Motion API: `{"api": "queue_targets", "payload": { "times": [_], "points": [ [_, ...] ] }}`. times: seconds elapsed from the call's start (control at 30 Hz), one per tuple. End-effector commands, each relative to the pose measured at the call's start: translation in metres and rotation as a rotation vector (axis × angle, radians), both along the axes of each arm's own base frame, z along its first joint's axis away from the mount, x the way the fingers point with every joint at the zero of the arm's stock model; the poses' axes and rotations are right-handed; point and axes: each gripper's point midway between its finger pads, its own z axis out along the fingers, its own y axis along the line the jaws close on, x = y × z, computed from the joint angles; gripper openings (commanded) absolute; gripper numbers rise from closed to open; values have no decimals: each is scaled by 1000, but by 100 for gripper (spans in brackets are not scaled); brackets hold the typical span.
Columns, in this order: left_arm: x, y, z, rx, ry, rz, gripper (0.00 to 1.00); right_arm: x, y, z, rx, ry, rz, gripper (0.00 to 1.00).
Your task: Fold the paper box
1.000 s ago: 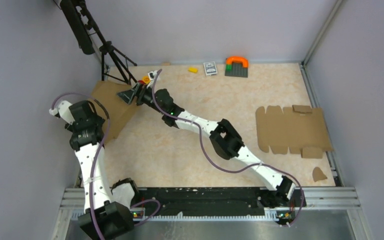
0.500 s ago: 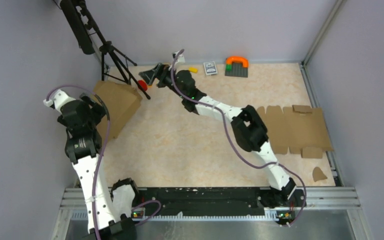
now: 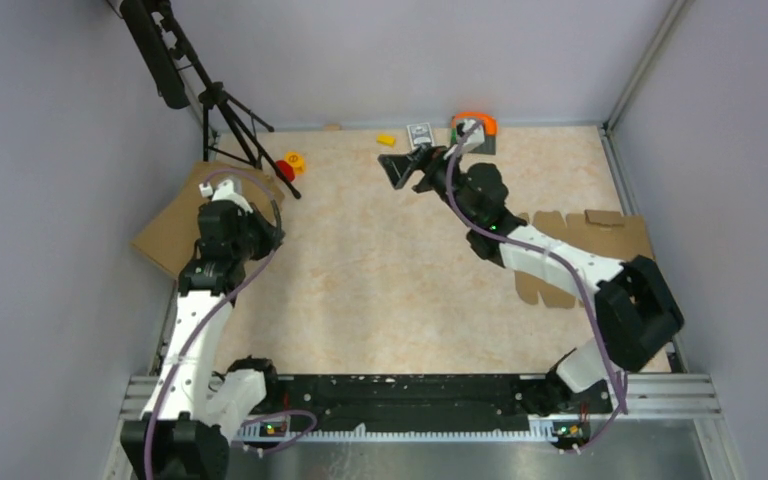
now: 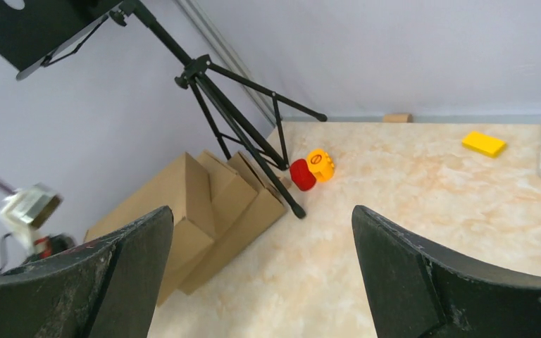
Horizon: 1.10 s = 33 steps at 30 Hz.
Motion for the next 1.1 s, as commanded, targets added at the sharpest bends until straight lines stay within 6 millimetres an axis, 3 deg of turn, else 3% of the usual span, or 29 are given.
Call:
{"api": "queue_targets", "payload": {
  "times": [0.0,0.1,0.23,0.4,0.6,0.7,0.8,0.93,1.07],
  "points": [
    [27,-1,-7,4,-32,-7,0,-27,-33,16,-38,-64,-55,95],
    [43,10,-29,47,33,29,0,-45,-51,13,-81,-56,-67,94],
    [68,52,-49,147,88,208,0,-68,-78,12,-119,-66,-105,94],
    [104,92,-41,146,63,305,0,-90,-108,6,-168,-61,-151,94],
    [135,103,-27,194,57,292,0,-104,-132,-17,-254,-14,-195,95],
    [141,88,-23,178,42,198,0,-110,-146,-26,-290,-5,-230,95],
    [133,51,-16,181,28,97,0,-118,-160,-28,-304,-8,-264,96],
    [107,-5,-3,181,-24,-18,0,-120,-182,-34,-388,-10,-337,97],
    [71,-35,3,170,-97,-97,6,-117,-209,-45,-471,5,-437,99]
  ]
}}
